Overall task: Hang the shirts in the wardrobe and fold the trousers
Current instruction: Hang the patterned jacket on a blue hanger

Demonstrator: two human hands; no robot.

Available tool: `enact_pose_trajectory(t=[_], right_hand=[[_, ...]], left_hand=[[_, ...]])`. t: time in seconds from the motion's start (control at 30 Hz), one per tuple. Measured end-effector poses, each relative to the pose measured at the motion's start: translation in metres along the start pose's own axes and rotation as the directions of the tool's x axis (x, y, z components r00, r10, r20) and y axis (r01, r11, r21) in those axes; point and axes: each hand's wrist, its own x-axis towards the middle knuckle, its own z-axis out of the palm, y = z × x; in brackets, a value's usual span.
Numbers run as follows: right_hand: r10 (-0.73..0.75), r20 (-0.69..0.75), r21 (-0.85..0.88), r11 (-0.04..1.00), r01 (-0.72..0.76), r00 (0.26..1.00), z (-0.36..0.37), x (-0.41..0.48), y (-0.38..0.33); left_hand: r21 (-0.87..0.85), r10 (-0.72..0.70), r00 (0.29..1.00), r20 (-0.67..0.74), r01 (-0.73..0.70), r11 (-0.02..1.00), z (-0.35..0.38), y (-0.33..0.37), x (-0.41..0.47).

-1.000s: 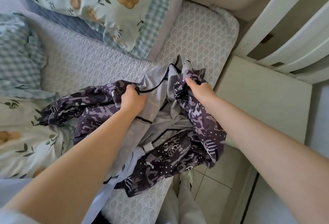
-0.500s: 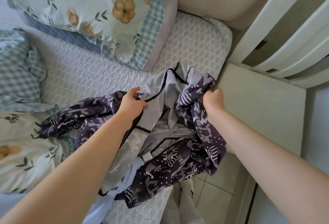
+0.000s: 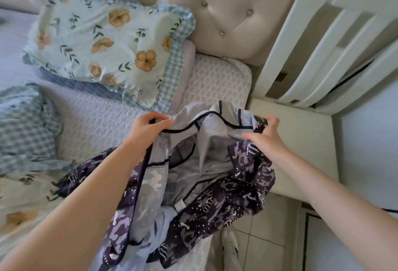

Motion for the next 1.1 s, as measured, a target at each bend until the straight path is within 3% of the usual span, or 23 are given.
enact_pose_trajectory(t=[0.1, 0.2, 0.27, 0.33, 0.4, 0.47, 0.67, 0.83, 0.97, 1.1], right_hand=[[-0.041, -0.031, -0.153, 0.988, 0.036, 0.999, -0.019, -0.030, -0.002], [-0.107, -0.088, -0.205, 0.975, 0.087, 0.990, -0.043, -0.056, 0.002], [-0.172, -0.123, -0.265, 0.955, 0.134, 0.977, -0.062, -0.076, 0.005], [-0.227, -0.175, -0.289, 0.942, 0.170, 0.958, -0.086, -0.096, 0.008], [-0.268, -0.257, -0.283, 0.940, 0.193, 0.928, -0.114, -0.118, 0.009], [-0.288, -0.325, -0.259, 0.943, 0.208, 0.901, -0.141, -0.140, 0.009], [-0.500, -0.356, -0.301, 0.861, 0.409, 0.790, -0.199, -0.211, 0.009], [-0.609, -0.415, -0.367, 0.792, 0.488, 0.676, -0.240, -0.279, 0.019], [-0.643, -0.487, -0.315, 0.761, 0.568, 0.591, -0.265, -0.332, 0.038], [-0.637, -0.590, -0.270, 0.734, 0.623, 0.496, -0.281, -0.381, 0.064]], left_hand=[[0.179, 0.045, 0.993, 0.110, -0.065, 0.982, 0.003, 0.019, -0.014], [0.415, -0.022, 0.953, 0.301, -0.110, 0.903, 0.010, 0.033, -0.028], [0.530, -0.069, 0.937, 0.342, -0.132, 0.838, 0.015, 0.040, -0.036], [0.565, -0.042, 0.969, 0.243, -0.106, 0.818, 0.021, 0.049, -0.042], [0.593, 0.072, 0.995, 0.075, -0.102, 0.799, 0.023, 0.062, -0.051], [0.616, 0.178, 0.984, 0.002, -0.142, 0.775, 0.025, 0.078, -0.061], [0.565, 0.361, 0.932, 0.044, -0.321, 0.760, 0.048, 0.143, -0.107], [0.452, 0.572, 0.817, 0.079, -0.540, 0.710, 0.078, 0.183, -0.179], [0.326, 0.675, 0.733, 0.086, -0.661, 0.676, 0.106, 0.202, -0.248], [0.155, 0.650, 0.754, 0.096, -0.657, 0.738, 0.133, 0.210, -0.302]])
